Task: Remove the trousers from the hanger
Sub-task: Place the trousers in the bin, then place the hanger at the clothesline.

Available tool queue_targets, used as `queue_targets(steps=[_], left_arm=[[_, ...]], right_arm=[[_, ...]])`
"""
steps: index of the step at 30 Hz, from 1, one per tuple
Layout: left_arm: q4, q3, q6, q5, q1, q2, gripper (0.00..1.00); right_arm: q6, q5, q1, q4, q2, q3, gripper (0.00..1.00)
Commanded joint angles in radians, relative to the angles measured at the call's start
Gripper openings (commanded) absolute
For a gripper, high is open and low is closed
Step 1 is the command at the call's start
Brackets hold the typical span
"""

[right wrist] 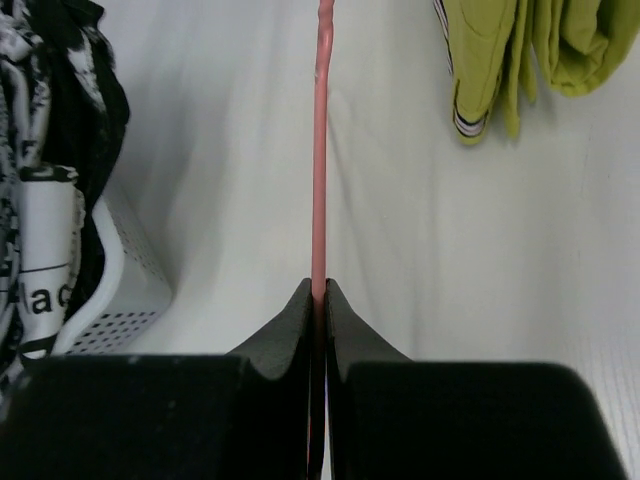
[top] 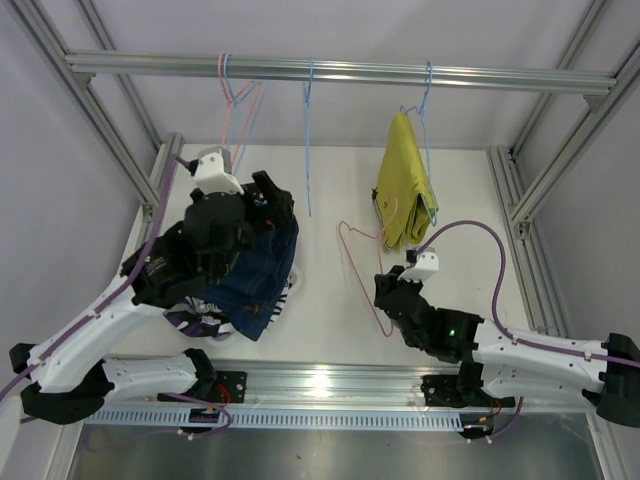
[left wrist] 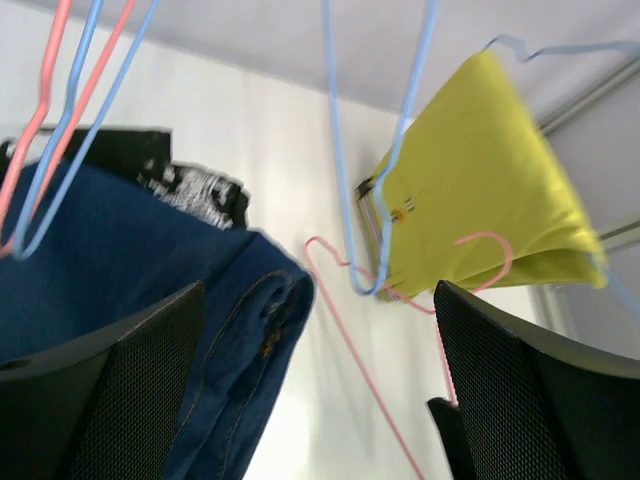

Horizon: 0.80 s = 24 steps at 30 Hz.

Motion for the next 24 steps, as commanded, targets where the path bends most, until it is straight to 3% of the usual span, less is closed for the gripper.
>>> queue_targets(steps=[1, 9, 20, 24], left_arm=[[-0.011, 0.125, 0.141, 0.062, -0.003, 0.001, 1.00], [0.048, 0.152, 0.359, 0.024, -0.003, 0.003, 1.00], [0.223, -0.108, 0.381, 0.081, 0.048, -0.175, 0.99], [0.285, -0.217, 0.361, 0.091, 0.080, -0.256, 0.99]], right_arm=[[-0.060, 0.044, 0.009, -0.023, -0.010, 0.096, 0.00], [-0.188, 0.113, 0.035, -0.146, 0.005, 0.256, 0.00], [-0.518, 0.142, 0.023, -0.163, 0.100, 0.553, 0.00], [-0.593, 0.049, -0.028, -0.135, 0.169, 0.670, 0.00]])
